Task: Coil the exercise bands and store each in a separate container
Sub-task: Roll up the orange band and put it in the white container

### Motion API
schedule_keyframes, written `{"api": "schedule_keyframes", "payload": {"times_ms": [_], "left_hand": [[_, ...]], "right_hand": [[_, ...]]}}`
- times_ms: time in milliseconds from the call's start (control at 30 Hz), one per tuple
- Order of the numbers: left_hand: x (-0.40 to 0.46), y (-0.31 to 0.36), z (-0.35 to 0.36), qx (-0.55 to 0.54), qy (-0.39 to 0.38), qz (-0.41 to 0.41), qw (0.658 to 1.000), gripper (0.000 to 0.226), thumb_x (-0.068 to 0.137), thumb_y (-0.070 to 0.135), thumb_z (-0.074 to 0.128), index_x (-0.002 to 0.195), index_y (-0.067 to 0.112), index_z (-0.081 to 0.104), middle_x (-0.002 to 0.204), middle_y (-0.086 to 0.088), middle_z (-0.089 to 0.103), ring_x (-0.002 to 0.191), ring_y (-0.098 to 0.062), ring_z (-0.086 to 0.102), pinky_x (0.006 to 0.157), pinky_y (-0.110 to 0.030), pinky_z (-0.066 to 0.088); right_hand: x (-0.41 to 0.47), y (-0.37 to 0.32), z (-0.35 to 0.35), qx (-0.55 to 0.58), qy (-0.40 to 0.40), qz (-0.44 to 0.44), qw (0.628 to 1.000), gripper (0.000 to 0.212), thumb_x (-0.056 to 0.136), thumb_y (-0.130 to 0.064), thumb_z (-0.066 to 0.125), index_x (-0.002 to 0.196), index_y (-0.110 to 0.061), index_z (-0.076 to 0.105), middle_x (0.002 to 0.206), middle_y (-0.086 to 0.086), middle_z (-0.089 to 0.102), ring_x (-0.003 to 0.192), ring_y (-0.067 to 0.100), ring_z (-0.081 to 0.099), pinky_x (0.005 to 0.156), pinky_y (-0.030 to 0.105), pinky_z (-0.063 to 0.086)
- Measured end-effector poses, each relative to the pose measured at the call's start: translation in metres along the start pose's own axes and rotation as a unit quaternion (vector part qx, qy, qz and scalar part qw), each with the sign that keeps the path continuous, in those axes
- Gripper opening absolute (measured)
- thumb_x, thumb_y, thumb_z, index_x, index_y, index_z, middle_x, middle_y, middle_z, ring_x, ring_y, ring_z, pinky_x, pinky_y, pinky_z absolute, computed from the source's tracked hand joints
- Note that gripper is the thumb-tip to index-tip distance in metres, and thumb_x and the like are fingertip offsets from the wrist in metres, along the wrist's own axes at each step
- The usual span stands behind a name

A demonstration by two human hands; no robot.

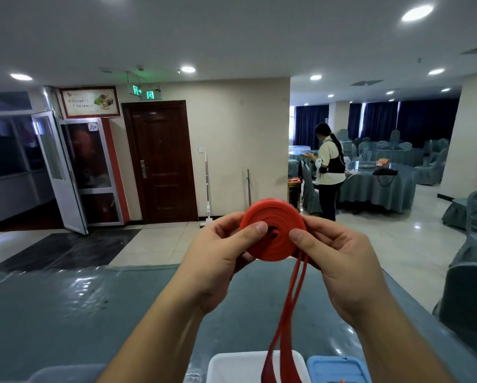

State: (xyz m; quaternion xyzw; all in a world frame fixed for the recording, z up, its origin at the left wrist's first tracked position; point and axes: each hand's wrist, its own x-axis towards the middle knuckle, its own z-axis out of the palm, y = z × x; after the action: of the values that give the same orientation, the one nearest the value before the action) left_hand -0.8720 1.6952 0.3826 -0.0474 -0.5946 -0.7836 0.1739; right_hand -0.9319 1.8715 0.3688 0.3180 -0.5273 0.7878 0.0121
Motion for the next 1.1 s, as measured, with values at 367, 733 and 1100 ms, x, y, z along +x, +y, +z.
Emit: {"api": "schedule_keyframes", "payload": {"times_ms": [367,733,1100], "left_hand": [[0.001,0.004,0.001,0.054,-0.023,0.001,0.998,0.055,0.072,0.023,0.087,0.123,0.007,0.072,0.114,-0.016,0.077,0.107,-0.031,0.075,0.092,-0.039,0.062],[0.002,0.008,-0.001,0.090,-0.039,-0.027,0.995,0.040,0.079,0.040,0.080,0.111,0.015,0.080,0.110,-0.015,0.078,0.099,-0.026,0.076,0.088,-0.038,0.063],[0.007,0.013,-0.002,0.141,-0.045,-0.039,0.988,0.036,0.079,0.036,0.082,0.109,0.017,0.080,0.107,-0.012,0.079,0.096,-0.024,0.077,0.078,-0.032,0.061]], "right_hand": [[0.000,0.008,-0.003,0.014,0.006,-0.033,0.999,0.043,0.075,-0.029,0.081,0.117,-0.033,0.079,0.115,0.003,0.080,0.109,0.021,0.076,0.091,0.027,0.060],[-0.004,0.005,-0.001,0.040,-0.005,-0.037,0.999,0.037,0.074,-0.026,0.079,0.110,-0.032,0.082,0.110,0.006,0.081,0.106,0.023,0.078,0.086,0.023,0.061],[0.002,0.002,-0.008,-0.030,-0.037,-0.040,0.998,0.041,0.076,-0.020,0.079,0.117,-0.024,0.078,0.112,0.000,0.081,0.108,0.017,0.077,0.091,0.022,0.059]]}}
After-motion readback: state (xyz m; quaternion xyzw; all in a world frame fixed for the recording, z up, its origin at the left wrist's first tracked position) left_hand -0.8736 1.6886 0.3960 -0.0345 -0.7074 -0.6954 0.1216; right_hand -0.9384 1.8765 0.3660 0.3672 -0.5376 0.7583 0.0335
